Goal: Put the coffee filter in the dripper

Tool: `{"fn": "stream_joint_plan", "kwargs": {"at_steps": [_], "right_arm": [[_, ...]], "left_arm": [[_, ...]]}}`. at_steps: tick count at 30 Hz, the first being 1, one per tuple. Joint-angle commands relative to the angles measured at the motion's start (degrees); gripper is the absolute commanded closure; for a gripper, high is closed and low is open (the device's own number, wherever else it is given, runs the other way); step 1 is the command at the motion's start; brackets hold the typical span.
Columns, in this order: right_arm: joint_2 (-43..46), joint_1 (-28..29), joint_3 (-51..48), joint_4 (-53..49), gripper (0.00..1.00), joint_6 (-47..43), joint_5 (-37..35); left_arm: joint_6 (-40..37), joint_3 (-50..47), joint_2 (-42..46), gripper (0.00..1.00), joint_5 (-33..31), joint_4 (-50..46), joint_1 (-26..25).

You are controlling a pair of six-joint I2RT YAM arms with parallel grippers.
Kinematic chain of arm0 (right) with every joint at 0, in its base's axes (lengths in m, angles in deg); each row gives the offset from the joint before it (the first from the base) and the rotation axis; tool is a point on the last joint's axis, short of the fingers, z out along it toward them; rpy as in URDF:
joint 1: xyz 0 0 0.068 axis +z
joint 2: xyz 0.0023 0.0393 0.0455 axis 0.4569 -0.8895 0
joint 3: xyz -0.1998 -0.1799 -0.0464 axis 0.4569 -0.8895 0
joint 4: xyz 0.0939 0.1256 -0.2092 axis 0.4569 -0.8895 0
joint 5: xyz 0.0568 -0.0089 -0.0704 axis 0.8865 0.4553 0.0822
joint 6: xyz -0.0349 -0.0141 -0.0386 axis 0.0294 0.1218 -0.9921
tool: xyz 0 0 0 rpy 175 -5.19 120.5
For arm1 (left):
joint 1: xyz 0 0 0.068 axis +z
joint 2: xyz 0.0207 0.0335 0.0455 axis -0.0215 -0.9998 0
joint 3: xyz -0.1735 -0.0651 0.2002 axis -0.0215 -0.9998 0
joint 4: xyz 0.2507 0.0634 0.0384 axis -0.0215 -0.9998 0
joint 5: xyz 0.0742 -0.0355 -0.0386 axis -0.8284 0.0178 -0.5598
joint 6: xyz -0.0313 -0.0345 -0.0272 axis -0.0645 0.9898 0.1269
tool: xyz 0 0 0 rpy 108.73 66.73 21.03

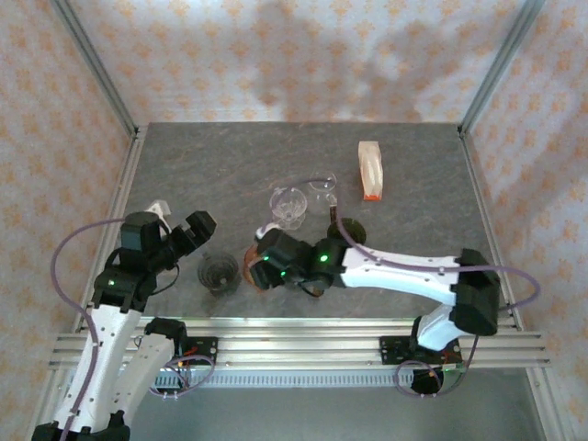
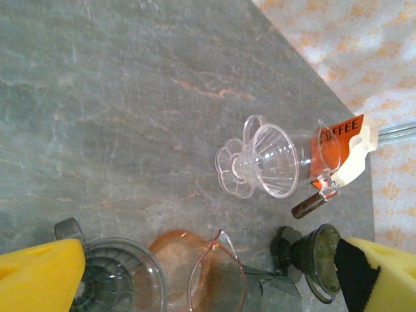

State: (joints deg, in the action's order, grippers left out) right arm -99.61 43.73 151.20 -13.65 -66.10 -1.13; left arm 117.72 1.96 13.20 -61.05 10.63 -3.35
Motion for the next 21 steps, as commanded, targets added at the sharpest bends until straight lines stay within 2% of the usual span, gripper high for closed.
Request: {"fn": "stream_joint_plan", "kwargs": {"at_steps": [1,5,10,21], "right_arm": [[-5.55,3.68,4.95,-1.70,0.47,-0.46,3.97],[-11.53,6.70,8.39,-3.11,0.54,0.17,5.11],[-14.38,7.54,8.08,-3.13,0.59,1.34,6.45],[-19.03,5.38,10.01,-6.83,0.64,-2.07,-1.84]], "left_arm": [[-3.95,4.98,0.35,0.00,-3.75,-4.26,-0.34],[-4.33,6.98,0.22,0.00,-3.75,-5.08,-0.29],[-3.89,6.87,-0.03,0.00,-2.89,-5.03,-0.31],[-3.97,6.83,0.35,0.00,-2.78,-5.81,-0.34]]}}
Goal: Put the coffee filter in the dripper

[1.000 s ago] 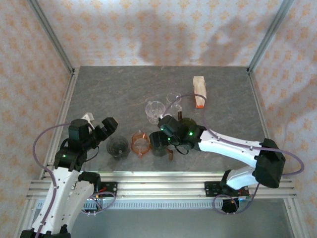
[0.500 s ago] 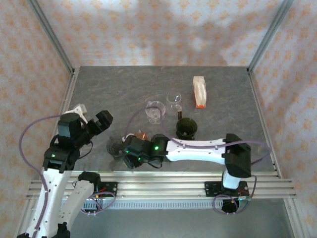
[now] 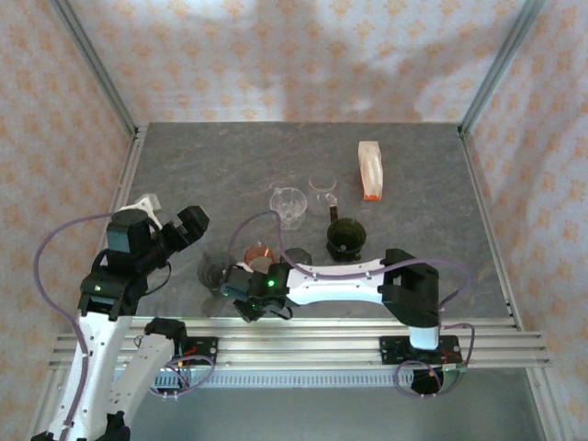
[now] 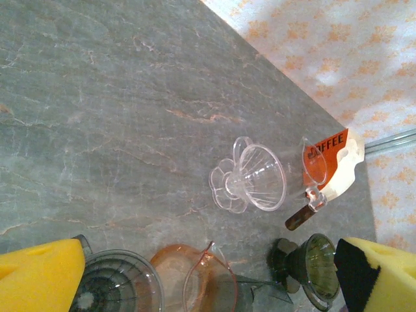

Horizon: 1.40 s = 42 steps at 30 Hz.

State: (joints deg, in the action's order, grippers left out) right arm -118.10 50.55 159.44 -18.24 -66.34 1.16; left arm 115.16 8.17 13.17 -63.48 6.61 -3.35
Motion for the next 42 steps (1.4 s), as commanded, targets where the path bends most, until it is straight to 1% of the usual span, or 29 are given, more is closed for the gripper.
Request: {"fn": "stream_joint_plan", "kwargs": {"at_steps": [1,8,14,19,21,25,27,32,34,37,40,42], "right_arm": [[-0.55,-1.89,1.58,-1.85,0.65,-2.41,-4.45],[0.34,-5.93,-0.77,2.35,0.66,-5.84,-5.76],[-1.11,-8.81,1.05,4.56,0.67,-7.70,-6.87],[-1.09,-12.23,0.95,7.96,0.67,-7.89,-4.67],[-1.26,-13.15,1.43,8.15,0.64,-7.88,-3.82],[0.51,-12.72,0.92,9.43,0.52,-6.10,-1.16],[1.78,-11.98,-0.10,10.96,0.48,-4.35,-0.82],[0.59,-11.41,0.86,14.35,0.48,1.31,1.54],[-0.73,-11.06,2.46,14.62,0.48,2.15,1.41],[-3.36,-11.06,5.63,12.42,0.51,2.56,0.64],[-4.16,-10.98,6.21,13.02,0.52,3.25,0.46],[-3.52,-10.75,5.75,14.03,0.50,3.65,-0.46]], "left_arm": [[-1.42,0.60,0.45,0.00,-0.37,-1.93,-0.34],[-1.84,0.58,0.63,0.00,-0.47,-2.62,-0.34],[-1.68,0.13,0.96,0.00,-0.47,-2.33,-0.33],[-1.77,0.31,1.12,0.00,-0.48,-2.33,-0.32],[-1.77,0.19,1.14,0.00,-0.64,-2.40,-0.32],[-1.59,-0.15,0.99,0.00,-0.55,-2.42,-0.27],[-1.59,-0.41,1.14,0.00,-0.54,-2.40,-0.26],[-1.42,-1.66,1.51,0.00,-0.34,-2.07,-0.34],[-1.42,-1.92,1.39,0.00,-0.14,-2.07,-0.32],[-1.49,-1.85,1.25,0.00,-0.11,-2.38,-0.33],[-1.59,-1.71,1.29,0.00,0.02,-2.51,-0.34],[-1.59,-1.71,1.25,0.00,0.18,-2.58,-0.29]]}}
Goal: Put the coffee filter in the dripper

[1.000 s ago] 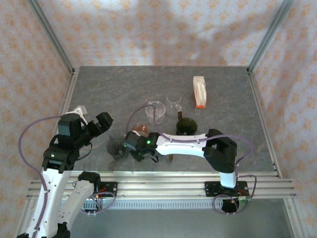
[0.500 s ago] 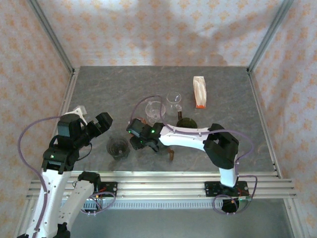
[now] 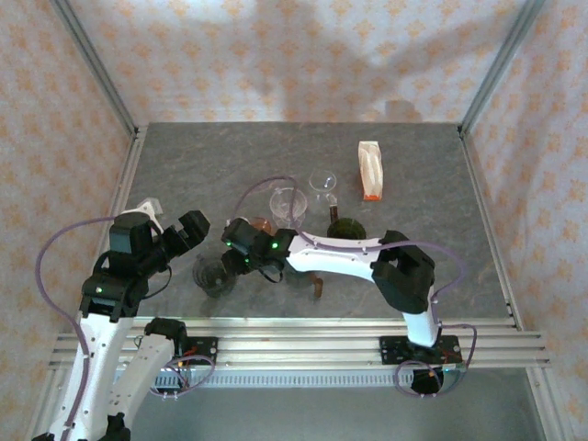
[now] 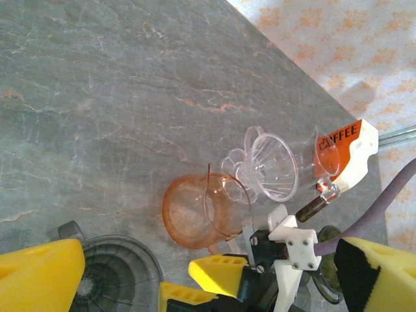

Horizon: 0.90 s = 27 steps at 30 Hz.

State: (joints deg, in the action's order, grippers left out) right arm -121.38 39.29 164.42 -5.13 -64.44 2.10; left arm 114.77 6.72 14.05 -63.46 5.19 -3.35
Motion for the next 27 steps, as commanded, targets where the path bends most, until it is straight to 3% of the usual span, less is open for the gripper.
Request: {"fn": "stream_joint_plan", "kwargs": {"at_steps": [1,7,17,22,27], "right_arm": [[0.60,0.83,0.30,1.53,0.49,1.85,-2.68],[0.36,1.54,3.11,-0.95,0.42,1.41,-2.06],[-4.69,1.68,4.87,-1.81,0.53,3.67,1.04],[-5.37,1.81,4.62,-1.31,0.64,4.18,1.27],[-5.11,1.79,4.61,0.50,0.83,4.05,2.75]], "left_arm": [[-1.20,-0.24,0.37,0.00,0.18,-1.22,-0.33],[-0.89,-0.27,0.37,0.00,0.54,-0.58,-0.33],[-0.84,0.56,0.81,0.00,-0.70,-1.45,-0.27],[-0.81,2.31,2.22,0.00,-5.39,-3.18,-0.28],[-0.50,2.42,4.62,0.00,-8.57,-3.71,-0.27]]}}
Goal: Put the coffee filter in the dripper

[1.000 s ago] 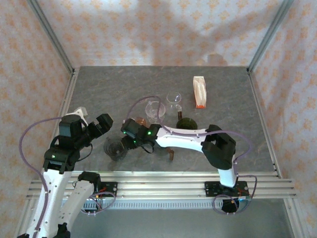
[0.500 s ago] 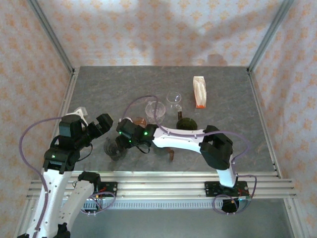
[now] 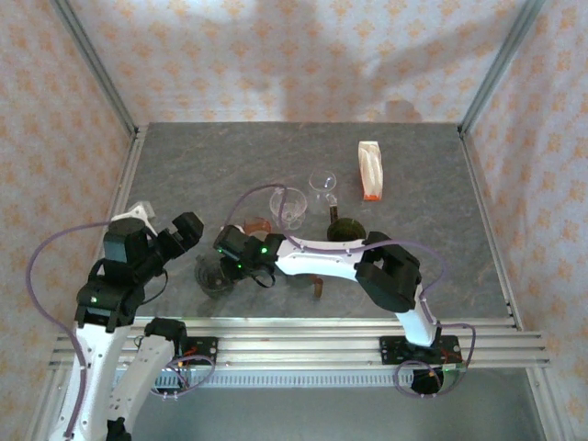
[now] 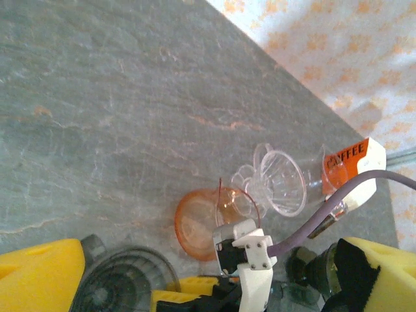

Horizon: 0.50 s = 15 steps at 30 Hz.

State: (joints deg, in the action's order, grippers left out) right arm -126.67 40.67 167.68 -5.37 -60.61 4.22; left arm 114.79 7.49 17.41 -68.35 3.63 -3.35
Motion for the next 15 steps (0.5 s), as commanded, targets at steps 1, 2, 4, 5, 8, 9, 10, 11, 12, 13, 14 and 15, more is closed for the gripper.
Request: {"fn": "stream_joint_plan", "kwargs": {"at_steps": [1,2,4,5,8,9,10,11,12,13,14,15], "right_arm": [[0.34,0.35,1.40,1.12,0.86,0.20,1.09],[0.51,0.42,1.45,1.58,0.91,0.21,1.59],[1.41,0.38,1.77,1.70,1.00,0.13,2.21],[2.13,0.44,1.71,1.62,1.00,0.08,2.35],[6.33,0.32,0.76,0.50,1.00,-0.23,2.39],[8.46,0.24,0.04,-0.25,1.00,-0.37,1.99],[10.63,0.09,-0.96,-1.23,1.00,-0.23,1.77],[13.26,-0.20,-2.21,-2.27,1.00,-0.11,1.52],[15.93,-0.48,-3.55,-3.64,1.00,0.23,1.06],[18.05,-0.81,-4.52,-5.10,1.00,0.61,0.61],[20.74,-1.18,-5.83,-6.79,1.00,1.02,0.14],[23.44,-1.51,-6.96,-8.63,1.00,1.29,-0.29]], "left_arm": [[-0.52,1.77,1.51,0.00,-3.89,-2.26,-0.33],[-0.58,1.91,1.66,0.00,-4.17,-2.32,-0.30],[-0.69,2.29,1.75,0.00,-4.36,-2.49,-0.30],[-0.78,2.52,1.68,0.00,-4.34,-2.48,-0.34],[-0.62,2.72,1.74,0.00,-4.39,-2.21,-0.33],[-0.45,2.56,1.77,0.00,-4.10,-1.80,-0.34],[-0.28,2.32,1.83,0.00,-3.82,-1.33,-0.32],[0.06,2.02,1.93,0.00,-3.29,-0.79,-0.29],[0.10,1.43,1.89,0.00,-1.90,-0.04,-0.30],[0.23,0.94,1.72,0.00,-0.54,0.76,-0.34],[0.80,0.15,1.45,0.00,1.11,1.87,-0.30],[1.68,-1.09,1.15,0.00,3.01,3.55,-0.29]]}}
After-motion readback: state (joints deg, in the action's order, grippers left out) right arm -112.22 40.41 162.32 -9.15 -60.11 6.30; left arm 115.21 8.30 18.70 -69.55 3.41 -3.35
